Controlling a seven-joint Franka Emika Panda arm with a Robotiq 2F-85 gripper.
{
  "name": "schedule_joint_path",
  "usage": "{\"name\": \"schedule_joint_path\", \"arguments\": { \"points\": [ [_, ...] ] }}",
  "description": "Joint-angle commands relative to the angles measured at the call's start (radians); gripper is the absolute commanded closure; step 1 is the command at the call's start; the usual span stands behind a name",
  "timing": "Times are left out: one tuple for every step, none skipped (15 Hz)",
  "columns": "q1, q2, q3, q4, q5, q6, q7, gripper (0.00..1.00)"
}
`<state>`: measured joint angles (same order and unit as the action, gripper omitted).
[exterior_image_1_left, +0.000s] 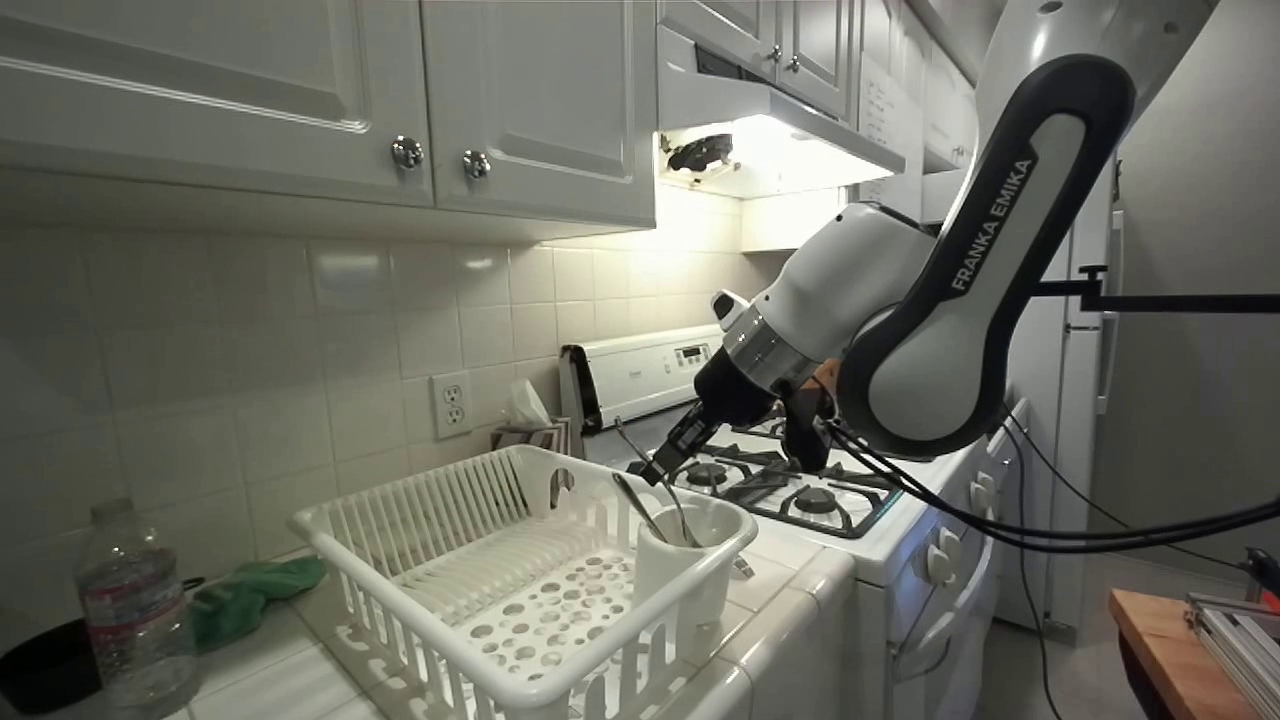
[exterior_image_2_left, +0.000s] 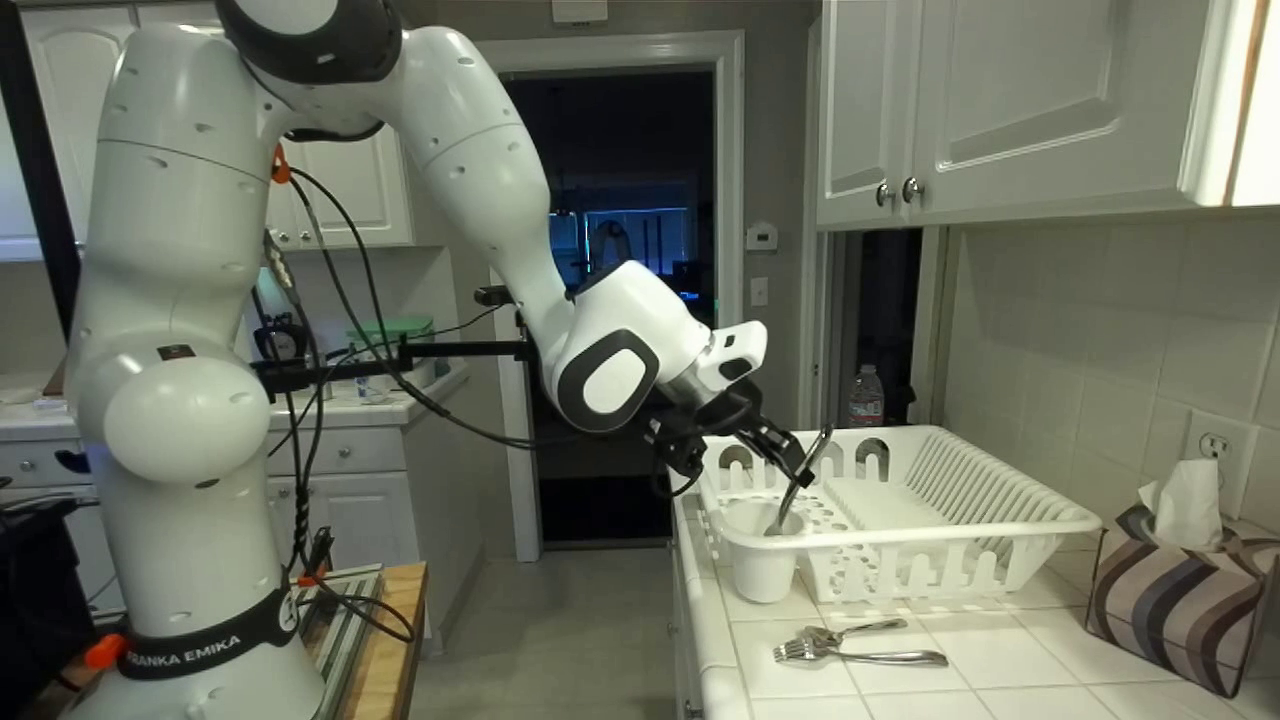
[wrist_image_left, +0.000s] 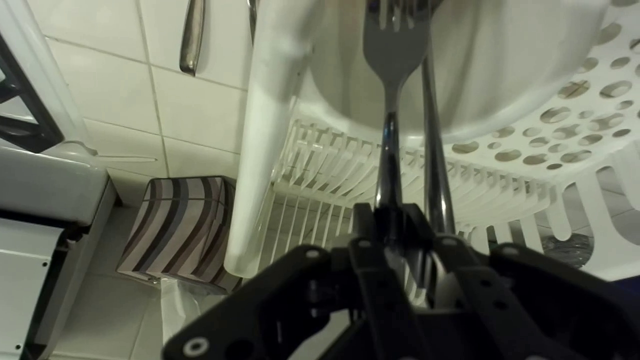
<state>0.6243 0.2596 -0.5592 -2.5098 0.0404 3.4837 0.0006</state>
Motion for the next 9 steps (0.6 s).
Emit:
{"name": "schedule_joint_path", "arguments": {
  "points": [
    [0.030,0.006,-0.023,-0.010,0.017,0.016,-0.025,0.49],
    [0.033,0.006,-0.024,-0.009,0.017,0.014,-0.026,0.44],
    [0.035,0.005,-0.026,-0.009,0.017,0.014,-0.026,0.36],
    [0.038,0.005,-0.028,-0.009,0.018,0.015,-0.027,0.29],
    [0.038,0.002,-0.029,-0.009,0.017,0.013,-0.026,0.23],
    [0.039,-0.001,-0.030,-0.009,0.017,0.011,-0.024,0.15],
    [0.041,-0.004,-0.032,-0.008,0.016,0.005,-0.022,0.09],
    [0.038,-0.007,-0.029,-0.007,0.010,-0.008,-0.019,0.01],
    [0.035,-0.008,-0.024,-0.005,0.006,-0.022,-0.015,0.00]
  ]
}}
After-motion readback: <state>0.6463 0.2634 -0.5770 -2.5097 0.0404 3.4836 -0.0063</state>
